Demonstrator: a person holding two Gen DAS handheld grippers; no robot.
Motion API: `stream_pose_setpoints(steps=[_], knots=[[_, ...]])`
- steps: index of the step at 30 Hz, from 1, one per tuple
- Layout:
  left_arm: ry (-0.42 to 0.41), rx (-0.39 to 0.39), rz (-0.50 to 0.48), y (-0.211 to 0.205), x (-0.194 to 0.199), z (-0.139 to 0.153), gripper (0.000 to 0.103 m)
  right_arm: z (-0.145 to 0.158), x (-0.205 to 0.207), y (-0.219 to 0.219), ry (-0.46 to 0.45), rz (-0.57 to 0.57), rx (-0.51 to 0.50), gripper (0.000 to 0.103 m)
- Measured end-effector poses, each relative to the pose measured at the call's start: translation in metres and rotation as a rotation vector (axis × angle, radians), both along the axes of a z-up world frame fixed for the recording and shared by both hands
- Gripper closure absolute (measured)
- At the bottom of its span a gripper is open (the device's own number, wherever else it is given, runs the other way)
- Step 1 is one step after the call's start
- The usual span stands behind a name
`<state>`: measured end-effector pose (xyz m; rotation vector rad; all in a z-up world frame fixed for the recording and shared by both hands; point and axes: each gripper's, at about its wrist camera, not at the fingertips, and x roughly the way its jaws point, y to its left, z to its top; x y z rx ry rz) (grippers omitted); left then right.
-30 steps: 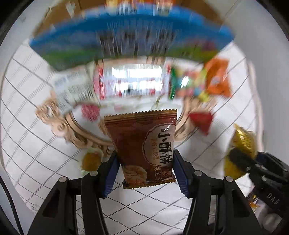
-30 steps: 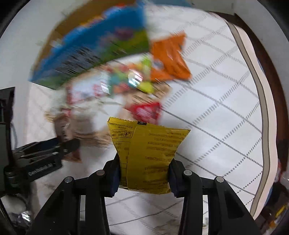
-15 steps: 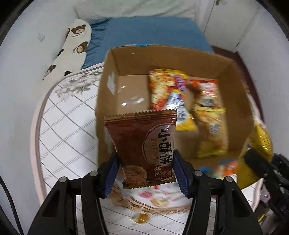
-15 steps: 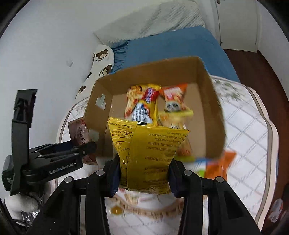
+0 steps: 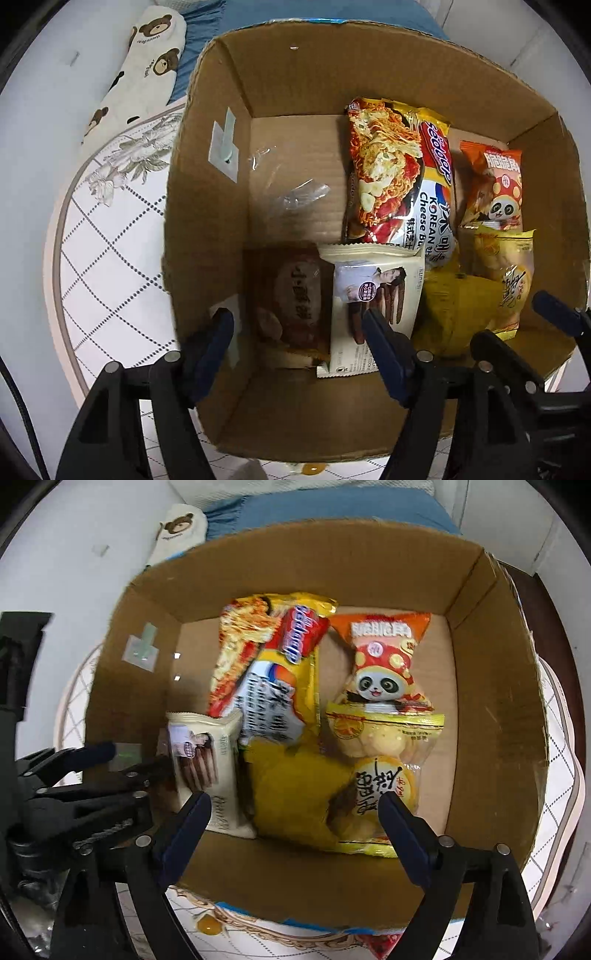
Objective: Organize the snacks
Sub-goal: 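Carry both packets into the box and open both tools, then lift both tools back out of the box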
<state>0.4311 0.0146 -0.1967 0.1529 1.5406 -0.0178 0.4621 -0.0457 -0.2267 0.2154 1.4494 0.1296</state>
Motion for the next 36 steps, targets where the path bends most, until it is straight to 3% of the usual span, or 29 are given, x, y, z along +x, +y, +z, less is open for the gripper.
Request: stream_pose_setpoints(steps=[10,20,36], knots=[[-0.037,-0.023,0.032,-0.001,-0.003,0.013,0.032,0.000,-0.008,-0.024,-0.020,-0.064,-0.059,0.009],[-0.116,-0.072,0.048,-0.006,-0.028,0.042,0.032,0.030,-0.028,-0.032,-0.104,-0.064,-0.099,0.009],[-0.448,-0.085,-0.004,-0.021,-0.117,0.138,0.032,0.104,-0.102,-0.035,-0.355,-0.071,-0.172,0.009]])
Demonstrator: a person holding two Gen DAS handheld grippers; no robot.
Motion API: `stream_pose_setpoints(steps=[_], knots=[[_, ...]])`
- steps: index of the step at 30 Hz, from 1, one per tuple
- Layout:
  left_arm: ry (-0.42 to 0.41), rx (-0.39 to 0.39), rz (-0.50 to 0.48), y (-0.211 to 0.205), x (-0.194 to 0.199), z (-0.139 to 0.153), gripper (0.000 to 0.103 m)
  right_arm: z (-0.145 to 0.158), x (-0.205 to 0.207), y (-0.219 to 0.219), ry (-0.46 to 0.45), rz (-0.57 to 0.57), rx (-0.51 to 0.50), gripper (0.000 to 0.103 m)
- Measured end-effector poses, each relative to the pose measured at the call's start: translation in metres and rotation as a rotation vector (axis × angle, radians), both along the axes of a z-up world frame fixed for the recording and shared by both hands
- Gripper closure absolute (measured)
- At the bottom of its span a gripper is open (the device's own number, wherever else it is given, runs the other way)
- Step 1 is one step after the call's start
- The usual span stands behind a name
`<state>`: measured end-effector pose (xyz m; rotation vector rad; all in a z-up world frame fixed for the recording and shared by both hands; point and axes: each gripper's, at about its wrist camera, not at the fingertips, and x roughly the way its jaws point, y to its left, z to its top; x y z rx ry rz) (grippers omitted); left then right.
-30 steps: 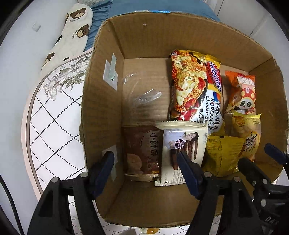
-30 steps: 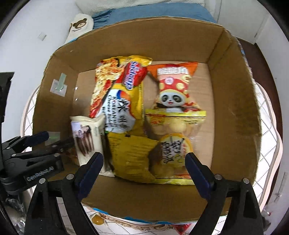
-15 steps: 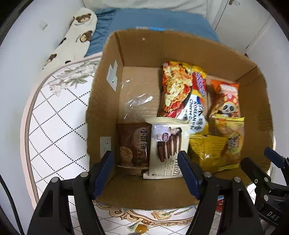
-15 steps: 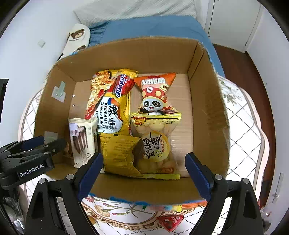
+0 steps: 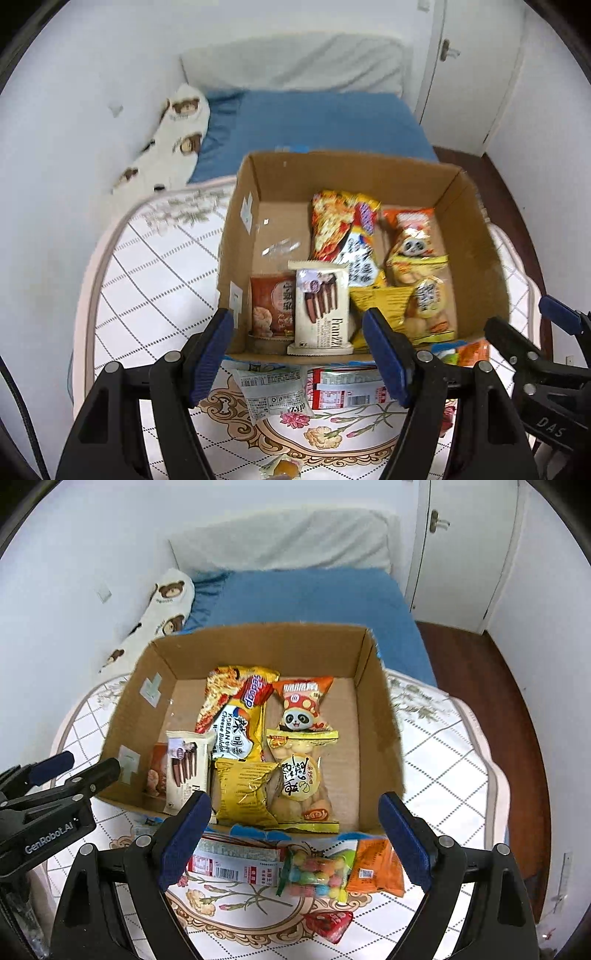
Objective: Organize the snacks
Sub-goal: 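Lift both tools back out of the box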
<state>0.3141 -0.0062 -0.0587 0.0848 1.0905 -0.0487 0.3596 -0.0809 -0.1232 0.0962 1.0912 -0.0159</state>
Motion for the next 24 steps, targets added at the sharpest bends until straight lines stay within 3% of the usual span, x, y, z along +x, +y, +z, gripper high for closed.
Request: stream_pose_setpoints(steps=[7,15,16,17,18,19,24], knots=[[-0.069,-0.027,-0.026,-0.008,-0.034,0.033,0.032,0.037,-0.038,-0.002,-0.092,-0.007,-0.001,0.009],[-0.090,-0.070,-0.003,0.002,-0.065,0.046,0.032,0.062,-0.073,-0.011,-0.142,-0.028,0.041,0.009],[-0.088,-0.072,0.007,0.005,-0.068,0.044,0.032,0.058,-0.077,-0.013,-0.132,-0.034,0.051,0.009],[-0.079,-0.076,0.021,0.010,-0.073,0.038,0.024,0.052,-0.080,-0.015,-0.117,-0.040,0.057,0.009],[-0.071,-0.079,0.030,0.013,-0.075,0.032,0.006,0.045,-0.083,-0.018,-0.098,-0.048,0.065,0.009],[-0.057,-0.078,0.042,0.017,-0.076,0.024,0.002,0.031,-0.088,-0.022,-0.061,-0.061,0.086,0.009],[0.098,-0.060,0.124,0.042,-0.084,-0.044,0.002,-0.043,-0.099,-0.044,0.130,-0.139,0.186,0.009]])
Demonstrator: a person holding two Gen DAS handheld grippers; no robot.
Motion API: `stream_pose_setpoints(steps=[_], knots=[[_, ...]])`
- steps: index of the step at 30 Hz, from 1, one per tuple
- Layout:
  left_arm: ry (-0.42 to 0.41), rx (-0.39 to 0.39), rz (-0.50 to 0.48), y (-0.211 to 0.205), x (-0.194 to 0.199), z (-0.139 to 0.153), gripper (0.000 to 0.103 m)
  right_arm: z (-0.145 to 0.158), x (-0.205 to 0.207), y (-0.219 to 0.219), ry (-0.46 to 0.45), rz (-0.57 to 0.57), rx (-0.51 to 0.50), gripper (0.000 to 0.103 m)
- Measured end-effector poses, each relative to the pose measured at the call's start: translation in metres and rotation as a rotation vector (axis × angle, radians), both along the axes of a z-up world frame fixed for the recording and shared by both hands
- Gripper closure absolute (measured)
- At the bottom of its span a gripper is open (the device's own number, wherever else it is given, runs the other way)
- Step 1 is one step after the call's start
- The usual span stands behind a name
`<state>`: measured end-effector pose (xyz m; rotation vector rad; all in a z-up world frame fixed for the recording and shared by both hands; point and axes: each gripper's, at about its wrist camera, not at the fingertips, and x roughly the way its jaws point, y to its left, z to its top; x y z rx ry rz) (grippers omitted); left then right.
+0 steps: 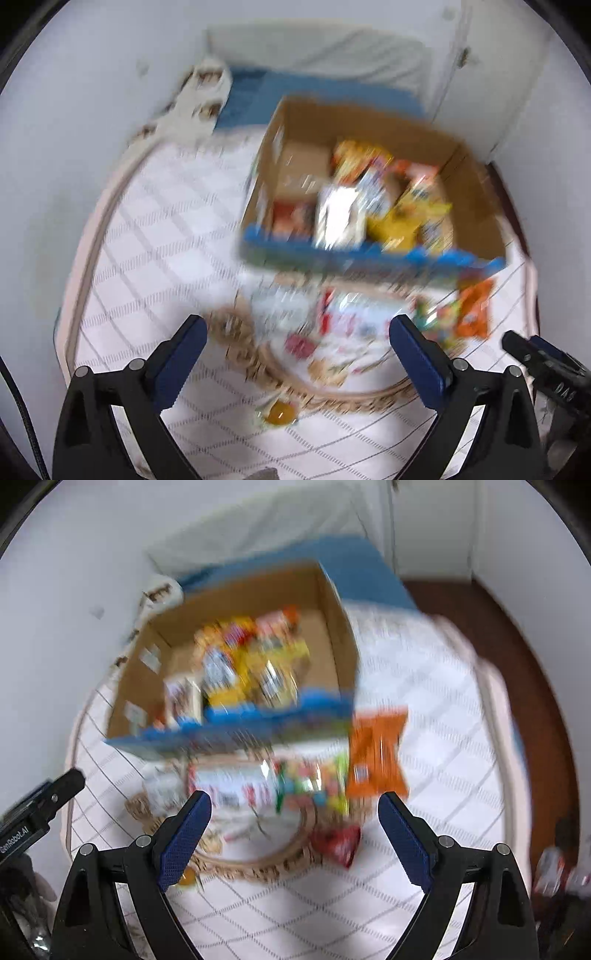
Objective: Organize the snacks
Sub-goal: 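Lift both tools back out of the box, then grasp the small yellow candy with left tool while right tool grasps red packet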
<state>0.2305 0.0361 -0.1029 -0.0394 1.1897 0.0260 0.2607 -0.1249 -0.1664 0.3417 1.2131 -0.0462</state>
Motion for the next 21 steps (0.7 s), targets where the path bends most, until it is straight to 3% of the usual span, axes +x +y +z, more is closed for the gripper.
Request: stream_pose_setpoints(steps=[4,9,11,13,18,19,21], knots=[[0.137,0.035,0.056,0.022,-0.013,-0.060,0.002,-0.061,-0.004,-0.010,0.124,-0.018,0.017,0.009],[0.286,0.078,0.086,0.036,-0.033,-0.115,0.002,-0.117,0.000,-0.005,0.215,0.046,-0.017,0.014],[0.341,0.069,0.092,0.040,-0.040,-0.135,0.002,-0.133,0.003,-0.003,0.242,0.063,-0.034,0.021],[0.382,0.062,0.086,0.040,-0.044,-0.149,0.002,-0.147,0.005,0.001,0.267,0.082,-0.041,0.039],[0.468,0.016,0.027,0.029,-0.051,-0.177,0.003,-0.160,0.006,0.005,0.267,0.111,-0.061,0.047],[0.471,0.015,0.016,0.026,-0.052,-0.181,0.006,-0.160,0.006,0.004,0.267,0.115,-0.061,0.047],[0.480,0.015,0.006,0.022,-0.055,-0.188,0.035,-0.160,0.005,0.004,0.267,0.119,-0.057,0.048]])
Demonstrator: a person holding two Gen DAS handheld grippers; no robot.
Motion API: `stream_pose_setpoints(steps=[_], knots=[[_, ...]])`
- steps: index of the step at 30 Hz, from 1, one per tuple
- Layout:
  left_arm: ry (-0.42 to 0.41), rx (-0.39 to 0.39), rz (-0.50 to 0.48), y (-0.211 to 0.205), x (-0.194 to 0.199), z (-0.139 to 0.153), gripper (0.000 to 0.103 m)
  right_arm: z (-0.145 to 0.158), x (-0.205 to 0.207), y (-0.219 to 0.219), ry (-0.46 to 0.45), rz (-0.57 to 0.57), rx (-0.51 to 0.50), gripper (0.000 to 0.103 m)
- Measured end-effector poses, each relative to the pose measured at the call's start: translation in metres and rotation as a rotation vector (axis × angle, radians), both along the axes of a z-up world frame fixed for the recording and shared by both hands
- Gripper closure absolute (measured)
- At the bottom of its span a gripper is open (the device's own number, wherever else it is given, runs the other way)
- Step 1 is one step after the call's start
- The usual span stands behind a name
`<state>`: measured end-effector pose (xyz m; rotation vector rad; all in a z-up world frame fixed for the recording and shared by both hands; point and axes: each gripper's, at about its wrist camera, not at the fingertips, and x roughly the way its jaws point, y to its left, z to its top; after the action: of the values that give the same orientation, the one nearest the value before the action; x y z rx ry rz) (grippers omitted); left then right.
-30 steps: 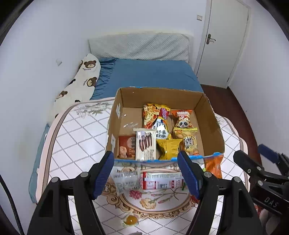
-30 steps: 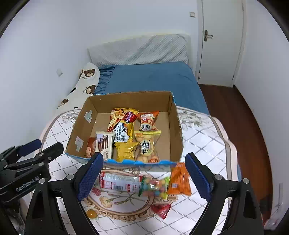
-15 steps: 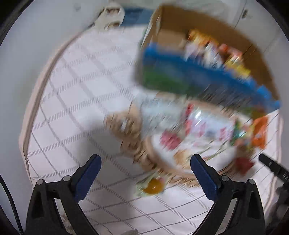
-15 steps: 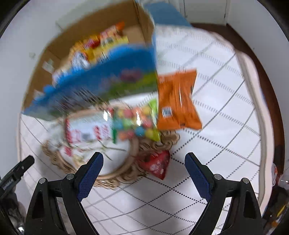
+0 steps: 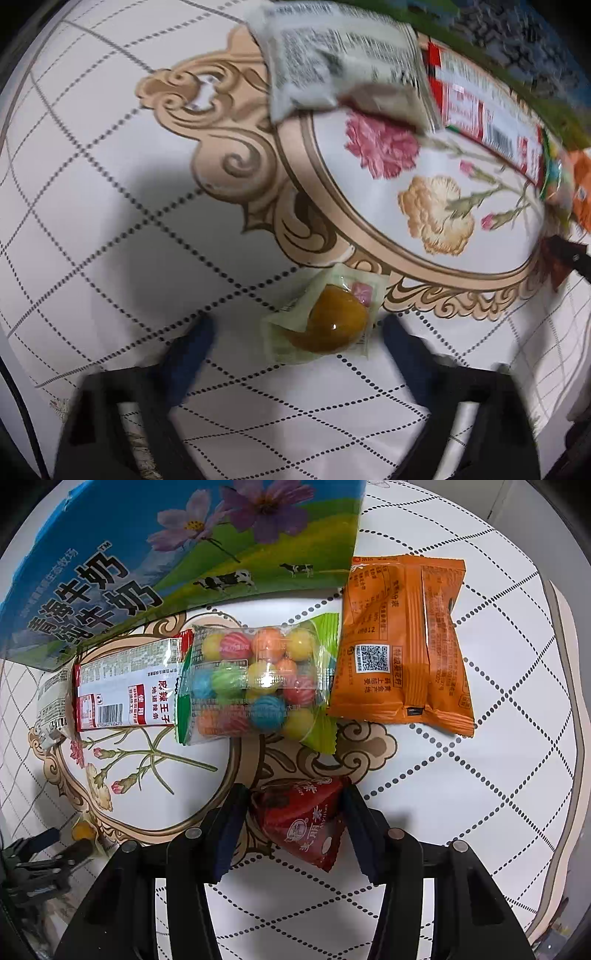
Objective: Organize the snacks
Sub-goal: 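Grasp the small yellow candy with left tool while right tool grasps red packet, then carry both items into the box and open both tools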
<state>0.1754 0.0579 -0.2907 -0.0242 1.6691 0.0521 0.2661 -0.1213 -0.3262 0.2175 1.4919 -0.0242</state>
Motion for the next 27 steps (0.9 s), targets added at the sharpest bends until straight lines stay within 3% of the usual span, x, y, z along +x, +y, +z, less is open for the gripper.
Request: stream_pose_setpoints(steps=[2,7,14,20,27], knots=[[0.006,-0.011,0.002,-0.003,-0.002,-0.006,0.047,0.000,-0.001,-0.002,-0.001,0.004,0.000,0.048],[-0.015,0.002,-0.012,-0.009,-0.007,-0.004,0.051,0.000,0.002,0.005,-0.004,0.016,-0.009,0.051],[-0.047,-0.029,-0.026,-0.019,-0.013,0.031,0.051,0.023,-0.020,0.011,-0.041,0.012,0.048,0.056],[-0.120,-0.127,-0.058,-0.053,-0.009,0.089,0.051,0.060,-0.039,0.015,-0.091,0.020,0.145,0.058],[-0.261,-0.256,-0.121,-0.096,0.026,0.175,0.051,0.123,-0.021,0.018,-0.210,0.018,0.237,0.058]])
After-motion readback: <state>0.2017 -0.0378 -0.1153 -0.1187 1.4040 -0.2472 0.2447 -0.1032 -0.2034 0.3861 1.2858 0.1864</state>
